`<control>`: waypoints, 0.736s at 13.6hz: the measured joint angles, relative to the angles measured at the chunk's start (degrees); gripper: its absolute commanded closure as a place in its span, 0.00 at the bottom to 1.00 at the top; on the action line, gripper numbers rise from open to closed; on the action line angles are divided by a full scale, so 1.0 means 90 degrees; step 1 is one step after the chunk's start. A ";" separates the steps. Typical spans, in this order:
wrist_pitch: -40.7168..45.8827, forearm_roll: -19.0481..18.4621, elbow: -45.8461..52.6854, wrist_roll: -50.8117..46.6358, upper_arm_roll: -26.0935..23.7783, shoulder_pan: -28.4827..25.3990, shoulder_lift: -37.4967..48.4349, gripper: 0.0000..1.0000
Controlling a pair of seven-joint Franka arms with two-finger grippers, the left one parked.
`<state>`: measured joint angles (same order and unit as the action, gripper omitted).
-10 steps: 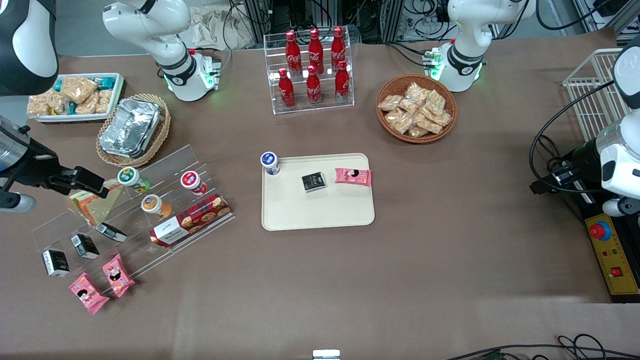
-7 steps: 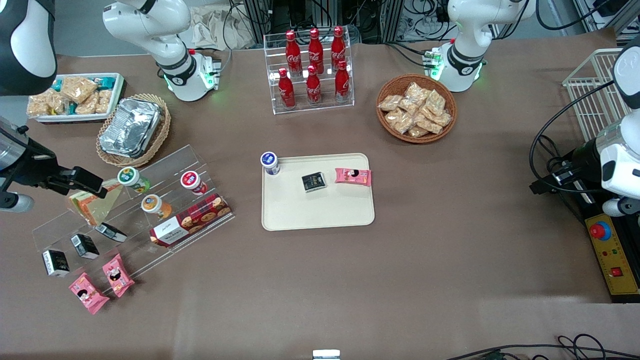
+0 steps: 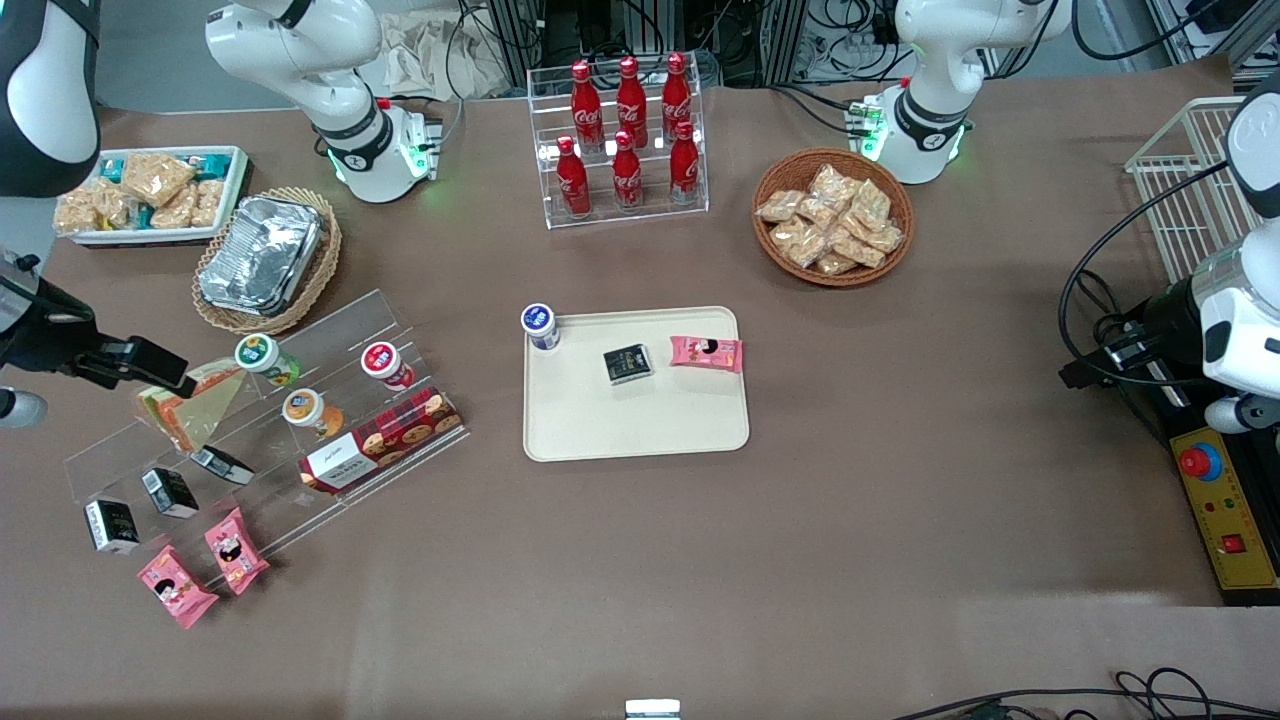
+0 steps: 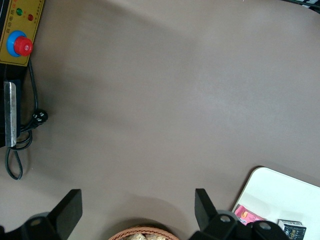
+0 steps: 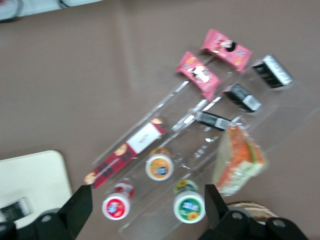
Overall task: Place sandwich on tray
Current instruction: 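Move the right gripper down toward the wrapped sandwich on the acrylic stand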
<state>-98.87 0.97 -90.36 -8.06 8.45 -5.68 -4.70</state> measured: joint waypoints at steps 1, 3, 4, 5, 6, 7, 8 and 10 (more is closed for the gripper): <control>0.0034 -0.0220 -0.0019 0.0000 0.0019 0.0004 -0.0003 0.00; 0.0074 -0.0472 -0.0124 -0.0050 0.0043 0.0027 -0.0005 0.00; 0.0079 -0.0508 -0.0190 -0.0157 0.0066 0.0081 -0.0011 0.00; 0.0082 -0.0512 -0.0265 -0.0335 0.0090 0.0166 -0.0017 0.00; 0.0085 -0.0512 -0.0347 -0.0582 0.0107 0.0249 -0.0024 0.00; 0.0086 -0.0512 -0.0431 -0.0914 0.0123 0.0315 -0.0035 0.00; 0.0087 -0.0512 -0.0512 -0.1302 0.0127 0.0355 -0.0052 0.00; 0.0087 -0.0481 -0.0632 -0.1940 0.0146 0.0368 -0.0087 0.00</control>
<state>-98.09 -3.36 -96.05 -25.52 9.76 -2.37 -5.48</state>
